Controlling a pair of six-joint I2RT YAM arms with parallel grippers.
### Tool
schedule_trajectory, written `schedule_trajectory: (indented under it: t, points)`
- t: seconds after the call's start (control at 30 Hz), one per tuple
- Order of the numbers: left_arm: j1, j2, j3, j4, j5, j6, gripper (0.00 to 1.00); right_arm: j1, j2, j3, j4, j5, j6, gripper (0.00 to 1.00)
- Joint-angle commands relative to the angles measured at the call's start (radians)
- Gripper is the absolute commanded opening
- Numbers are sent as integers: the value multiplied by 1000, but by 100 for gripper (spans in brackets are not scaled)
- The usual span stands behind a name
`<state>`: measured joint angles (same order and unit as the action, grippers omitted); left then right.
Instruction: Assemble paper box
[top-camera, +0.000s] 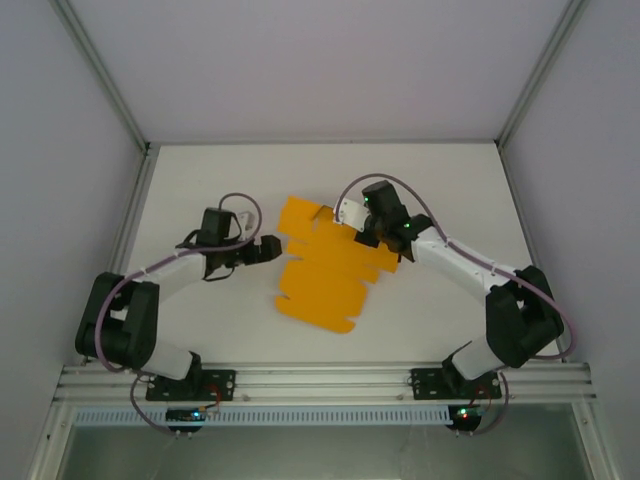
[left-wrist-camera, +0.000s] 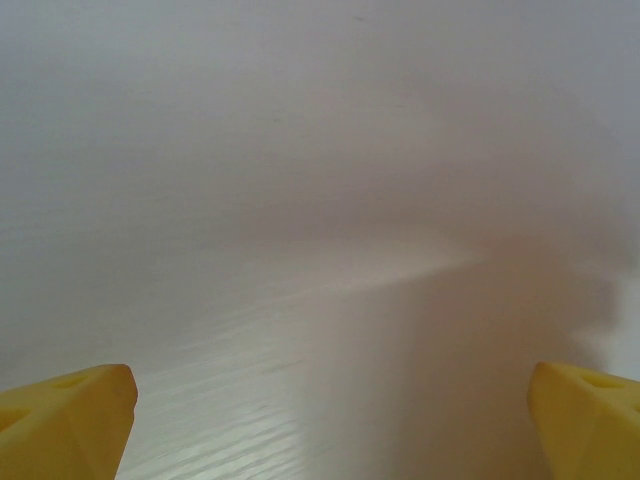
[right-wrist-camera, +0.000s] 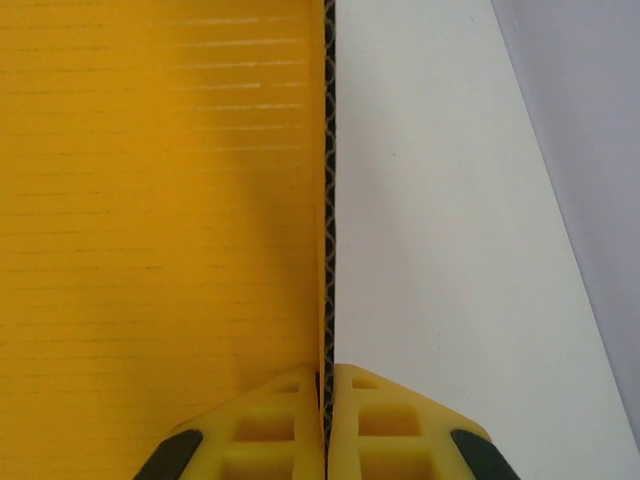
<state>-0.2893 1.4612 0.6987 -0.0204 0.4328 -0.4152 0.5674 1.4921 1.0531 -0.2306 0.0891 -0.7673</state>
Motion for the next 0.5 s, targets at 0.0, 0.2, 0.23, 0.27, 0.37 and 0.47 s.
schedule_trajectory:
  t: [0.0, 0.2, 0.23, 0.27, 0.37, 0.47]
  points:
    - [-15, 27, 18, 53, 38, 48, 100, 4, -29, 10, 3, -11, 40, 0]
    - [-40, 39, 20, 163, 190, 39, 100, 4, -32, 1, 27, -9, 70, 0]
    - [-40, 39, 18, 183, 215, 32, 100, 4, -30, -2, 34, -7, 77, 0]
    - [-40, 40, 16, 202, 237, 24, 100, 5, -30, -7, 47, -2, 86, 0]
    - [-45, 46, 8, 256, 296, 4, 100, 15, -30, -25, 79, 6, 105, 0]
    - [-53, 55, 6, 288, 314, -9, 100, 30, -26, -36, 101, 13, 120, 0]
